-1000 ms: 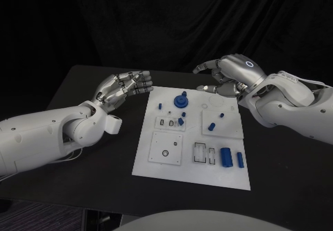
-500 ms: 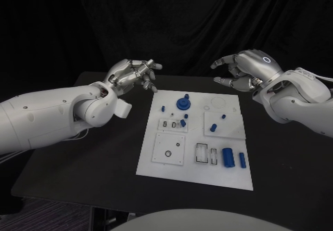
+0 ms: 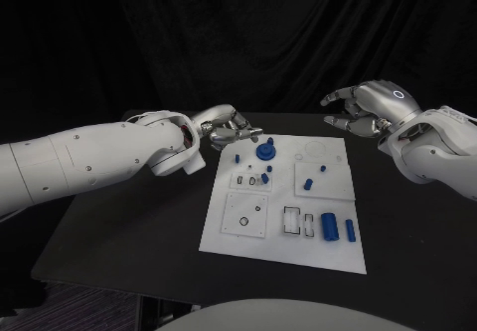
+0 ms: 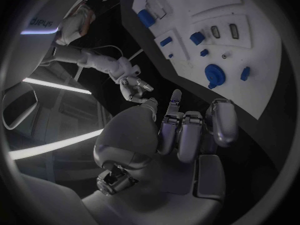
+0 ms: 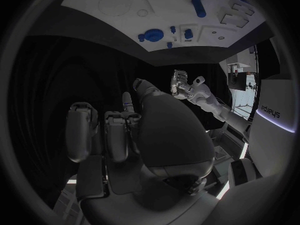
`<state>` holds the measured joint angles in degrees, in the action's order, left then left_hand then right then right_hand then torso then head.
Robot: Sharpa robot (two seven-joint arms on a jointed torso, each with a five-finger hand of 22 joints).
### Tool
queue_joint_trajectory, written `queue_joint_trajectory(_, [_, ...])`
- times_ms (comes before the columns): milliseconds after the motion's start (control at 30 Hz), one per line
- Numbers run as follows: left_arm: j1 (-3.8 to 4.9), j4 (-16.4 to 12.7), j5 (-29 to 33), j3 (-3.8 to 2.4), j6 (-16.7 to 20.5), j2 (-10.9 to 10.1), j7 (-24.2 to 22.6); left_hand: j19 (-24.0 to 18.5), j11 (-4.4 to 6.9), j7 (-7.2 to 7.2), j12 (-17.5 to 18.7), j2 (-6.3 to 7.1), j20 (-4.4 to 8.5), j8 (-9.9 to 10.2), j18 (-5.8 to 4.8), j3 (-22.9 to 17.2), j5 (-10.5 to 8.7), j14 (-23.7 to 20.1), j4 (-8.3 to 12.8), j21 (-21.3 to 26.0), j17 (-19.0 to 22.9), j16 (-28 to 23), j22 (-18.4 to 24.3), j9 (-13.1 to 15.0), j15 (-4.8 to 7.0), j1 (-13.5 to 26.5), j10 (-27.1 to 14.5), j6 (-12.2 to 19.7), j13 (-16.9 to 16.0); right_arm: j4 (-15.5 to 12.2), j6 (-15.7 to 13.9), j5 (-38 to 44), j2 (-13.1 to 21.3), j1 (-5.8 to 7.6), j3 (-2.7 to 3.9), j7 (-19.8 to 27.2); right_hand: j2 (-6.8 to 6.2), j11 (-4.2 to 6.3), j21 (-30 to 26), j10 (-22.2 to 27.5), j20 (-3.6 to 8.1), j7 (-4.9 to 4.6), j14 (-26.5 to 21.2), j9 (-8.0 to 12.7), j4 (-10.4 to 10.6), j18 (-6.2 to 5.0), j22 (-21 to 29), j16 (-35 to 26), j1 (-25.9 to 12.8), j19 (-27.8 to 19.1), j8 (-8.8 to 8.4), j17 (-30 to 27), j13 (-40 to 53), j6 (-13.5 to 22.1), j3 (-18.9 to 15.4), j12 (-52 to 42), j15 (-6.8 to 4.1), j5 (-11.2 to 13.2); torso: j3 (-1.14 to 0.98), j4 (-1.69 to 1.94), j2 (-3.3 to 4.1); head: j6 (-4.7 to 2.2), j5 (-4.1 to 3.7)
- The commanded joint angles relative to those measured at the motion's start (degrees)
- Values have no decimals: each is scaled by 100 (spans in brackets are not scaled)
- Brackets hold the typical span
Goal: Assemble the parts on the task board
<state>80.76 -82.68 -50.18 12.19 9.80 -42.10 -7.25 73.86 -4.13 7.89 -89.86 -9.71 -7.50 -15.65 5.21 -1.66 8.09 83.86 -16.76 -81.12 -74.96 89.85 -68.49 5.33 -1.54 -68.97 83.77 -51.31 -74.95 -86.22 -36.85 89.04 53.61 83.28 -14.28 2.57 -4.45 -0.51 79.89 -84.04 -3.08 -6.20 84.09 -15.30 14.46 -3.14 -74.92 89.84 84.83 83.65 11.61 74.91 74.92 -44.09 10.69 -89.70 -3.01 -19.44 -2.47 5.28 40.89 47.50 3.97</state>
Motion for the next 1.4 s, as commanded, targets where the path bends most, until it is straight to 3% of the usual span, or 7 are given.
queue_joint_trajectory(33, [16,-34,-1143,-6,-261,89,1290,12,8,3,-14,58,0,-84,-53,147,-192,614,13,-54,-1504,15,-87,77,38,126,623,-46,-1505,4,144,30,6,-15,6,-146,-10,-15,9,-596,-20,0,591,9,5,86,-1210,16,69,223,35,1509,1508,-36,34,-30,6,-26,-69,-36,-31,23,-23])
queue_joint_trajectory(167, [16,-91,-1247,-6,-454,207,1955,94,60,-56,-14,93,37,-310,-70,318,-396,614,19,-112,-1504,15,-216,291,88,237,623,-122,-1505,1,200,28,2,-20,6,-194,-15,-22,15,-596,-21,-12,591,13,12,87,-1211,16,59,226,47,1509,1508,-52,34,-30,8,-9,-139,-70,-60,78,-48])
queue_joint_trajectory(333, [16,-152,-1289,-6,-555,328,2493,397,224,-233,-14,210,203,-1225,-137,588,-400,614,41,-250,-1504,15,-559,1273,261,239,623,21,-1505,9,254,-10,-8,-21,6,-230,-16,-26,28,-596,-23,-18,591,15,22,89,-1214,16,46,232,56,1509,1508,-65,33,-30,10,-2,-195,-89,-83,146,-89])
queue_joint_trajectory(500, [15,-238,-1304,-7,-585,436,3049,543,320,-336,-14,452,316,-2156,-161,823,236,614,128,-274,-1504,15,-702,2546,359,213,623,517,-1505,37,341,-101,-44,-29,6,-271,-19,-35,31,-596,-26,-30,591,24,52,89,-1214,16,8,235,72,1509,1508,-89,28,-30,16,16,-267,-173,-101,250,-67])
queue_joint_trajectory(600, [14,-263,-1307,-7,-672,479,3243,562,341,-361,-14,428,333,-2327,-164,873,271,614,96,-270,-1504,15,-719,2843,375,241,623,584,-1505,49,386,-115,-61,-36,6,-296,-19,-35,31,-596,-26,-30,591,24,52,89,-1214,16,8,235,72,1509,1508,-89,28,-30,16,16,-279,-198,-105,250,-43])
queue_joint_trajectory(767, [10,-305,-1309,-6,-947,553,3600,734,481,-486,-14,229,434,-2852,-212,1046,-231,614,59,-329,-1504,15,-915,3727,497,607,623,557,-1505,76,498,-131,-108,-45,6,-368,-8,-41,27,-596,-31,-37,591,40,39,88,-1212,16,36,236,85,1509,1508,-108,62,-30,21,-54,-286,-232,-118,250,-47])
queue_joint_trajectory(1400, [-40,-202,-1310,-5,-1137,807,3959,680,491,-491,-14,124,467,-2598,-191,1153,-54,614,48,-253,-1504,15,-834,3942,518,858,623,567,-1505,92,498,-138,-158,-67,6,-432,22,-70,-59,-596,-48,-71,591,87,35,67,-1183,16,60,202,113,1509,1508,-159,162,-30,42,-300,-316,-308,-173,250,-131])
